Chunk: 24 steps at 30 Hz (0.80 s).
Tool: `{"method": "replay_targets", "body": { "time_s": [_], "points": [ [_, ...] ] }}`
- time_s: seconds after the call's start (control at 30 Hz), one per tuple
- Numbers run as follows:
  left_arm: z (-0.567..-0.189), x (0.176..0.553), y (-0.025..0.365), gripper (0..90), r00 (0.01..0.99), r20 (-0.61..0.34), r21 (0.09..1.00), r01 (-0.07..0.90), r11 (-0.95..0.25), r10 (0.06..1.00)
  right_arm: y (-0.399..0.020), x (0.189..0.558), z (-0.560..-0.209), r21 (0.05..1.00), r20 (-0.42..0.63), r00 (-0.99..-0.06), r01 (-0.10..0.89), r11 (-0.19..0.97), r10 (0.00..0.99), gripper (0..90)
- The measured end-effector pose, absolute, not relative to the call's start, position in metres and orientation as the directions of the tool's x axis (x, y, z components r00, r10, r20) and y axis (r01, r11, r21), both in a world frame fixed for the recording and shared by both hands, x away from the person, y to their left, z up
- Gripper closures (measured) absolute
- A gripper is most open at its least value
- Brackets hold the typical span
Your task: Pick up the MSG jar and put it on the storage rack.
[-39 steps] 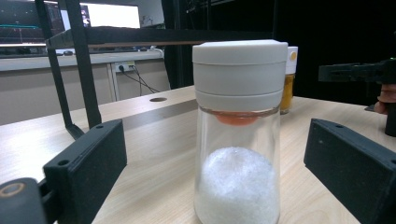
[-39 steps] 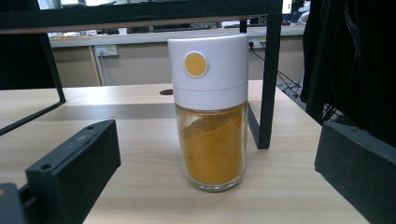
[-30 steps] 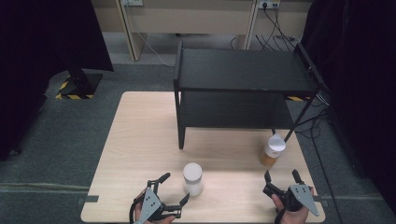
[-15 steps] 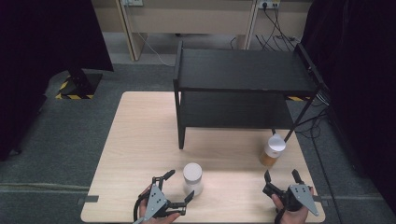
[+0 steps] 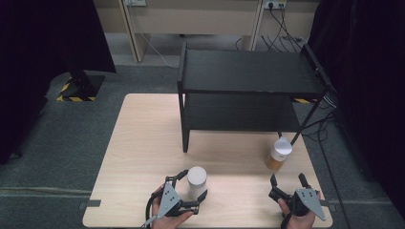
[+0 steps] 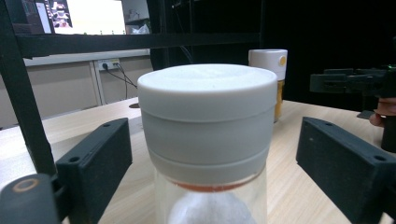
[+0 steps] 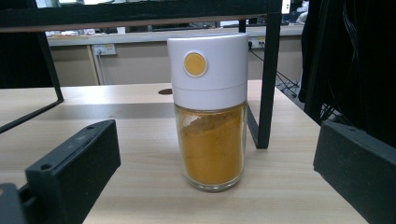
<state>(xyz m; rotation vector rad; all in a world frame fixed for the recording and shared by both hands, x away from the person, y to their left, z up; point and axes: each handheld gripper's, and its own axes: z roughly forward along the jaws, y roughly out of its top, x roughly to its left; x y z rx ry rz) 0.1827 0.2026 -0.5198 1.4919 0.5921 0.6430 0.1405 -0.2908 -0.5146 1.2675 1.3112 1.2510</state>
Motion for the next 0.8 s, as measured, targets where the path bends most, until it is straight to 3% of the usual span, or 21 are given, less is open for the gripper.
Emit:
{"method": "replay_targets", "body": {
  "time_s": [0.47,0.8],
  "points": [
    [-0.5240,0.1833,0.1971,31.7,0.683,-0.010,1.000,-0.002,0.016,0.731,-0.2905,0.1403,-0.5149,0.996,0.039,-0.073,0.088,-0.033,0.997,0.9],
    [-0.5249,0.1796,0.1931,33.9,0.671,-0.009,1.000,-0.008,0.019,0.741,-0.2902,0.1399,-0.5155,0.996,0.037,-0.073,0.084,-0.031,0.997,1.1]
  ]
}}
